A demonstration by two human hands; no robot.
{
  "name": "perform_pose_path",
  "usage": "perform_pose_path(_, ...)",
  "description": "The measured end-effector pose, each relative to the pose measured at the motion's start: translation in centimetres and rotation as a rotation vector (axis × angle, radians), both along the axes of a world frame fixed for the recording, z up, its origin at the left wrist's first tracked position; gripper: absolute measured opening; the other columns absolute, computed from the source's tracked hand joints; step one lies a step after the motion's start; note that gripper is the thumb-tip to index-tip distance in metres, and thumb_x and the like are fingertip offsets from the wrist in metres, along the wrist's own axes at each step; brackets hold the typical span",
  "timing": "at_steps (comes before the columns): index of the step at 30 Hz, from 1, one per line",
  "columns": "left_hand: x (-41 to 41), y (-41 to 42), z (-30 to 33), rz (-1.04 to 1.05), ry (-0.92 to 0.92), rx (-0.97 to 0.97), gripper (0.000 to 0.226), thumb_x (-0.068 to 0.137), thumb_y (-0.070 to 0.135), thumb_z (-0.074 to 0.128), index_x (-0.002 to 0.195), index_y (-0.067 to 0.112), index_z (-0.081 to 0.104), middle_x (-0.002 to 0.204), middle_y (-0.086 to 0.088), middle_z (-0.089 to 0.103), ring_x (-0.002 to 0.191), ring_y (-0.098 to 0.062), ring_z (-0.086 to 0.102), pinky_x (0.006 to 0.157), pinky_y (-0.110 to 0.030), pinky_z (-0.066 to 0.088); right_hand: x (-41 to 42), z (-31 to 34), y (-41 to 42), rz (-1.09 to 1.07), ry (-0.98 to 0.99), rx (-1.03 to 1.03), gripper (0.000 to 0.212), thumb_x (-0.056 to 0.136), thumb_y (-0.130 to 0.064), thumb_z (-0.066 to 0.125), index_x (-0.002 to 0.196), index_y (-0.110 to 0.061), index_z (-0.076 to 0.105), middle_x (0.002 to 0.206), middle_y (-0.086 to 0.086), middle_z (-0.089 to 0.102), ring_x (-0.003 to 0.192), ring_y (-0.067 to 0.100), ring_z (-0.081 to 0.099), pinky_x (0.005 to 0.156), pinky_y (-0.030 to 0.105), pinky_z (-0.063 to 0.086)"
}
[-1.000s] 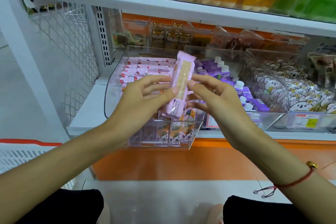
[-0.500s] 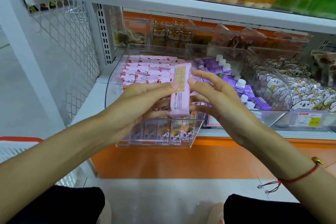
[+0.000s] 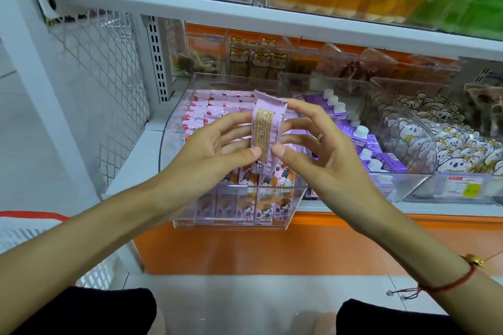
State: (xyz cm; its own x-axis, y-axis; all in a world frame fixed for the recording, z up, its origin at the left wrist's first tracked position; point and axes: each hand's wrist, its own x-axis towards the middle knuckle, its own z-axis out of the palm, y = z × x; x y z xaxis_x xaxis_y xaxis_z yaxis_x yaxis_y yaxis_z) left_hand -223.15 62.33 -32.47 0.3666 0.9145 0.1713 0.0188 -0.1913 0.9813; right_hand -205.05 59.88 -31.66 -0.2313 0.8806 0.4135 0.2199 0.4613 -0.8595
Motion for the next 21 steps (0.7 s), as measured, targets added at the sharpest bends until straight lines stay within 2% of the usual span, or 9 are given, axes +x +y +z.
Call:
perform_pose_path(3,0.1,-0.1,0.0,0.028,0.004,0.001,0.047,0.088,0.009,0.062,0.132,0.02,0.05,0.128,0.006,0.061,0.111,-0.005,0.063,0.101,-0.029,0.048,-0.2,-0.2,0.1,-0.019,0.013,-0.029,0.062,0.088,-0.013,0.063,0.138,-0.038,0.035,0.109,-0.003,0.056,0.094,0.001,0.06,0.078,0.012,0.046)
perform_pose_path(6,0.3,-0.1,0.1,0.087,-0.094,-0.009,0.042,0.089,0.01,0.061,0.13,0.019,0.052,0.119,0.006,0.065,0.101,-0.007,0.068,0.085,-0.022,0.055,-0.4,-0.4,0.2,-0.028,0.01,-0.054,0.074,0.083,-0.016,0.067,0.142,-0.035,0.027,0.119,-0.003,0.056,0.105,0.002,0.059,0.087,0.016,0.048)
perform_pose_path(9,0.4,-0.1,0.2,0.117,-0.14,-0.012,0.043,0.083,0.019,0.066,0.124,0.017,0.055,0.116,0.004,0.067,0.097,-0.01,0.07,0.076,-0.022,0.057,-1.0,-0.7,0.0,-0.06,-0.033,-0.036,0.059,0.084,-0.016,0.069,0.133,-0.03,0.041,0.113,-0.006,0.057,0.098,0.0,0.06,0.08,0.015,0.049)
perform_pose_path(13,0.2,0.2,0.3,0.144,-0.169,-0.018,0.058,0.071,0.032,0.07,0.126,0.021,0.054,0.121,0.006,0.066,0.106,-0.009,0.066,0.086,-0.024,0.056,-1.0,-0.5,0.2,-0.064,-0.005,-0.054,0.035,0.091,-0.009,0.061,0.122,-0.024,0.055,0.108,-0.003,0.064,0.092,0.007,0.064,0.074,0.018,0.052)
perform_pose_path(15,-0.1,0.5,0.5,0.145,-0.241,-0.043,0.058,0.075,0.029,0.068,0.13,0.027,0.05,0.126,0.005,0.064,0.111,-0.01,0.064,0.09,-0.027,0.054,-0.6,-0.3,0.5,-0.05,0.051,-0.157,0.032,0.093,-0.011,0.057,0.122,-0.025,0.057,0.1,-0.006,0.068,0.089,0.006,0.066,0.081,0.021,0.051)
perform_pose_path(17,-0.3,0.6,0.6,0.138,-0.293,-0.035,0.049,0.083,0.021,0.064,0.128,0.035,0.049,0.124,0.003,0.066,0.11,-0.011,0.065,0.087,-0.027,0.055,-0.2,-0.3,0.9,-0.038,0.083,-0.266,0.03,0.095,-0.016,0.053,0.121,-0.029,0.059,0.096,-0.006,0.07,0.09,0.013,0.066,0.092,0.039,0.051)
perform_pose_path(18,-0.3,0.5,0.7,0.14,-0.298,-0.023,0.048,0.084,0.021,0.064,0.127,0.037,0.049,0.122,0.002,0.067,0.108,-0.011,0.066,0.085,-0.027,0.056,-0.1,-0.3,0.9,-0.035,0.088,-0.292,0.028,0.095,-0.017,0.052,0.119,-0.03,0.061,0.099,-0.001,0.071,0.093,0.022,0.064,0.097,0.048,0.047)
perform_pose_path(19,-0.3,0.4,0.7,0.151,-0.293,-0.01,0.05,0.082,0.023,0.065,0.127,0.038,0.05,0.12,0.001,0.068,0.106,-0.011,0.067,0.083,-0.026,0.057,0.0,-0.2,0.9,-0.032,0.087,-0.296,0.026,0.095,-0.02,0.053,0.117,-0.031,0.062,0.105,0.003,0.071,0.098,0.028,0.063,0.101,0.051,0.044)
perform_pose_path(21,-0.3,0.3,0.8,0.19,-0.265,0.013,0.055,0.08,0.028,0.067,0.131,0.037,0.05,0.12,0.001,0.067,0.102,-0.01,0.068,0.079,-0.024,0.057,0.1,0.1,0.7,-0.033,0.061,-0.262,0.028,0.09,-0.029,0.061,0.117,-0.033,0.063,0.109,-0.001,0.069,0.101,0.021,0.065,0.097,0.041,0.049)
